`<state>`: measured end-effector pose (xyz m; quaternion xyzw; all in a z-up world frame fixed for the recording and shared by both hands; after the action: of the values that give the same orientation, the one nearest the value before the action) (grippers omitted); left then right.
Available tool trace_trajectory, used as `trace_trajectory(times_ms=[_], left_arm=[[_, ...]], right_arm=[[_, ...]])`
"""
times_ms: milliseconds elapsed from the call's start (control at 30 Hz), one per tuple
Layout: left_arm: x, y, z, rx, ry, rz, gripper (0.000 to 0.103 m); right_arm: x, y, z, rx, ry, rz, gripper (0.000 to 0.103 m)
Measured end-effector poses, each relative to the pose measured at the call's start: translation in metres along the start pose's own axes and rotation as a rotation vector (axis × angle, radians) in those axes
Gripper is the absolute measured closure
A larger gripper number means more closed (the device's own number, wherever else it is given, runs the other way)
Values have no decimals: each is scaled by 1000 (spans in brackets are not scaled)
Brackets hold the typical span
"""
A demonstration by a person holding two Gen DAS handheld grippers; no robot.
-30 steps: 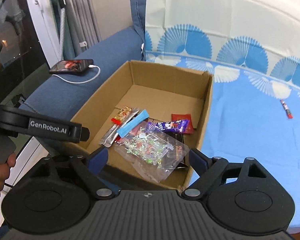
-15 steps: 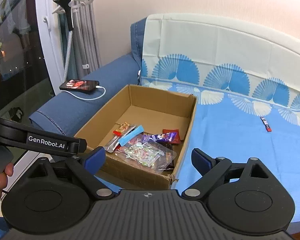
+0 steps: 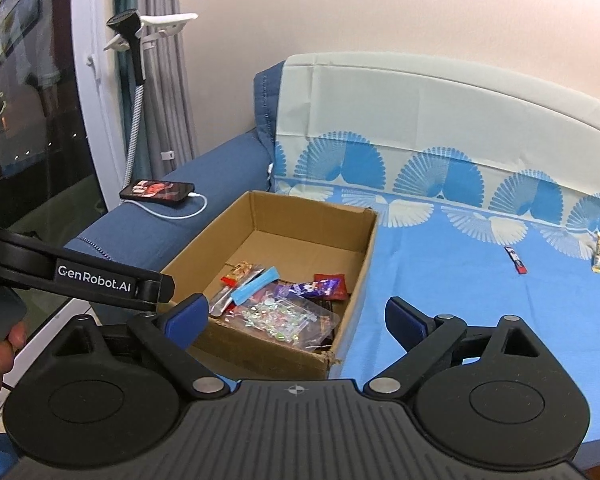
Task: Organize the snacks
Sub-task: 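Withdraw both tools from the box toward the last snacks, then grasp the red stick with the left tool while the right tool grasps the yellow wafer bar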
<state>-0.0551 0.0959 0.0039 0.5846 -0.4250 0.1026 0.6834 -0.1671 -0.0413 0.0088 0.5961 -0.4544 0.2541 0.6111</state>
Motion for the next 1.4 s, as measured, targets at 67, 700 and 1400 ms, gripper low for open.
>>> trace_trajectory(times_ms=[67,700,1400], left_arm=[[3,-3,9,-6,-15,-9,0],[102,-124,215,-201,-155,-182,0],[161,-490,523,-323,-296,-306,0]], right_arm=[[-2,1,10,-13,-21,2,7],[-13,-3,289,-452,-317,56,3],[-28,-312,707,-711,-437,-29,1]])
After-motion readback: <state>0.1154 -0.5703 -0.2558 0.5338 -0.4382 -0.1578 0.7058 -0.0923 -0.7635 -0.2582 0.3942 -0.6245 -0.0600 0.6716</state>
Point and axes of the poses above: each gripper's, at about its wrist camera, not at the fingertips, and y roughly against the way its jaws point, z to its right, x to its top, the point moved 4 cm from there along -y, roughly the way its jaws point, and after that the axes turned 3 degrees about z, right-handed, at the moved point
